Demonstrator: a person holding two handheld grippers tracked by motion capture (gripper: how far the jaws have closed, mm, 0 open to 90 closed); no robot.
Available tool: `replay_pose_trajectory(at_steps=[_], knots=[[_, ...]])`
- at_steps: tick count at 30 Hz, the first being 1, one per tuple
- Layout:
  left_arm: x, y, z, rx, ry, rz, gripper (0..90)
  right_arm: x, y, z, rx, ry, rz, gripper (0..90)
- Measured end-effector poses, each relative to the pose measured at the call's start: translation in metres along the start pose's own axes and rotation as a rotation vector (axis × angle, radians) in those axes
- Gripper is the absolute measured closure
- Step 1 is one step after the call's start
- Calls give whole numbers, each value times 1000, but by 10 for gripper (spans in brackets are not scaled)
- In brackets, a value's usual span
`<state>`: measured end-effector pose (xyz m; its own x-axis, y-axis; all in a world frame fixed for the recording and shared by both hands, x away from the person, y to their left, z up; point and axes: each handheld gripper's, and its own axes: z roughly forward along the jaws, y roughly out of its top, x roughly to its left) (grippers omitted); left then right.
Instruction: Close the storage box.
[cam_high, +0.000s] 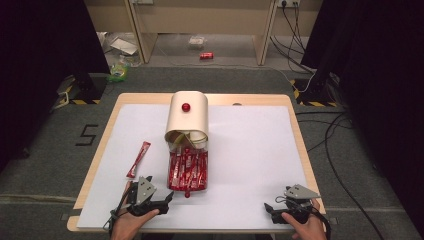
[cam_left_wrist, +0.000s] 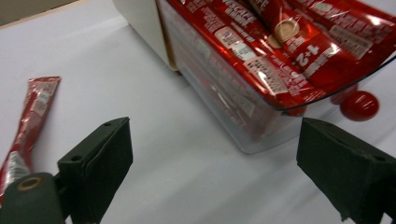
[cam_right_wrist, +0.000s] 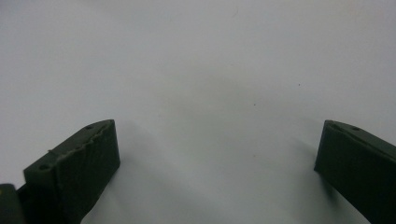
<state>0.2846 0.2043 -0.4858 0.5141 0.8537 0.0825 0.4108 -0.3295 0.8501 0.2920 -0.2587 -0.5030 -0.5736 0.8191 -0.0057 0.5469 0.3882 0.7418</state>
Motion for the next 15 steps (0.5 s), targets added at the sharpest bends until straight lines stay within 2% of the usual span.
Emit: replay_pose_trajectory(at_steps=[10, 15], knots=[[7, 9, 7, -28, -2, -46, 92, 0, 0, 0, -2, 1, 0, 1], [9, 13, 10, -38, -9, -74, 120, 0, 0, 0, -2, 1, 0, 1]])
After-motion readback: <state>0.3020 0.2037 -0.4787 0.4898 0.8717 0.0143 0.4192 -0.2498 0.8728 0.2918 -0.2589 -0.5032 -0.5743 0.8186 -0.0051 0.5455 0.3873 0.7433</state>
